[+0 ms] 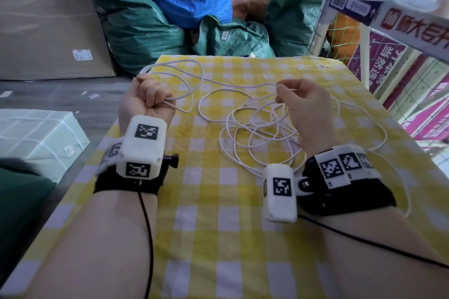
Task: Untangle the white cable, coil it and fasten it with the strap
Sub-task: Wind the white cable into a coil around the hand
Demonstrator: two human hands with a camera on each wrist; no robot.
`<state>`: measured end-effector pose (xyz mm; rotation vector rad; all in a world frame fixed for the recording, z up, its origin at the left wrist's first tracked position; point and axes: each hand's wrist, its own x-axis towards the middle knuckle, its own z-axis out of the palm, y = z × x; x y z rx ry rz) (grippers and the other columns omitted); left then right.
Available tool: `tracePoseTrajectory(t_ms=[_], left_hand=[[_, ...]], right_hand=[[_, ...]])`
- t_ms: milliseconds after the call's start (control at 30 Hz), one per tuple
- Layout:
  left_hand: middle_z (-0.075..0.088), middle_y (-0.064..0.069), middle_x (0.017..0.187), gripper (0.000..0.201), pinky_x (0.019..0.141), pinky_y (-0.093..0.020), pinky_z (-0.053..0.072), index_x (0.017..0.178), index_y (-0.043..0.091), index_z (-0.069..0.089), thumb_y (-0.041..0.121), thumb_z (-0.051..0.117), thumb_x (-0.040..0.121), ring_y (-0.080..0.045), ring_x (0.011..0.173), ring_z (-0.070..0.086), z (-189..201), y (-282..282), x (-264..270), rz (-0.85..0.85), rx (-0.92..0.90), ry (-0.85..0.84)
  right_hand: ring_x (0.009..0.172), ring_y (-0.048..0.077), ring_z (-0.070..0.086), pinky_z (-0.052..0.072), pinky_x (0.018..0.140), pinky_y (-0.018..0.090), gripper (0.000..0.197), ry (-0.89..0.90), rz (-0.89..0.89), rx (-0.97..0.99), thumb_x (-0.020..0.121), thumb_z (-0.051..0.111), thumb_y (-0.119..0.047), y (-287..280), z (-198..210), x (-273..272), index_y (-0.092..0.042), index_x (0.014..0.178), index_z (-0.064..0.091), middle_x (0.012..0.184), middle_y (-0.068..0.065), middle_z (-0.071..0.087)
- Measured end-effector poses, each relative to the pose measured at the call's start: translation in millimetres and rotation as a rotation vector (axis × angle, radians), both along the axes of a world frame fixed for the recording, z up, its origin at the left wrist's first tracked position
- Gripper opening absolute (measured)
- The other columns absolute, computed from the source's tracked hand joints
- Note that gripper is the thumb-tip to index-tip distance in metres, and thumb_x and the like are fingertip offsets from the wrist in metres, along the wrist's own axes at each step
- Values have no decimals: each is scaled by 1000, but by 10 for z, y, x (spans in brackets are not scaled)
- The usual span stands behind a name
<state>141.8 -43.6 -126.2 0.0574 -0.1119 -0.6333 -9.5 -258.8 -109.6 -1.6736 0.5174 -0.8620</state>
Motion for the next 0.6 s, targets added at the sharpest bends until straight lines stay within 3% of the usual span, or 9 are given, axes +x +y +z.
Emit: tracePoseTrajectory(t_ms=[100, 233, 400, 500, 600], left_hand=[[36, -4, 41, 43, 41, -25, 32, 74, 0, 57, 21, 29, 100, -18, 31, 35, 53, -43, -37, 30, 18, -86], [37, 3, 47, 35, 43, -20, 32, 81, 11, 54, 20, 27, 101, -8, 39, 26, 164, -125, -152, 88, 168, -291], [49, 2, 55, 31, 56, -23, 49, 81, 13, 58, 17, 32, 98, -11, 50, 51, 233, -244, -348, 124, 439, -513], [65, -3, 65, 25, 72, -33, 56, 85, 11, 53, 15, 32, 98, -20, 69, 68, 220, -304, -453, 65, 581, -617], [71, -7, 81, 22, 84, -38, 52, 85, 10, 50, 15, 32, 97, -23, 89, 69, 186, -350, -528, -32, 726, -788]], right_hand=[[55, 6, 56, 48, 63, 18, 14, 46, 44, -59, 83, 68, -17, 14, -29, 11, -22, 71, 66, 57, -6, 62], [61, 10, 63, 55, 71, 30, 12, 179, 202, -86, 83, 68, -16, 55, -42, 23, -22, 73, 68, 61, -4, 66], [53, 0, 53, 40, 51, 13, 11, 299, 486, -135, 85, 66, -9, 213, 11, -19, -9, 94, 73, 70, 1, 68], [61, 1, 55, 39, 53, 12, 15, 325, 618, -114, 83, 68, -7, 262, 47, -54, -9, 97, 73, 74, 0, 69], [74, 4, 61, 44, 60, 9, 23, 297, 725, -86, 81, 70, -2, 302, 75, -87, -11, 102, 71, 81, -4, 70]])
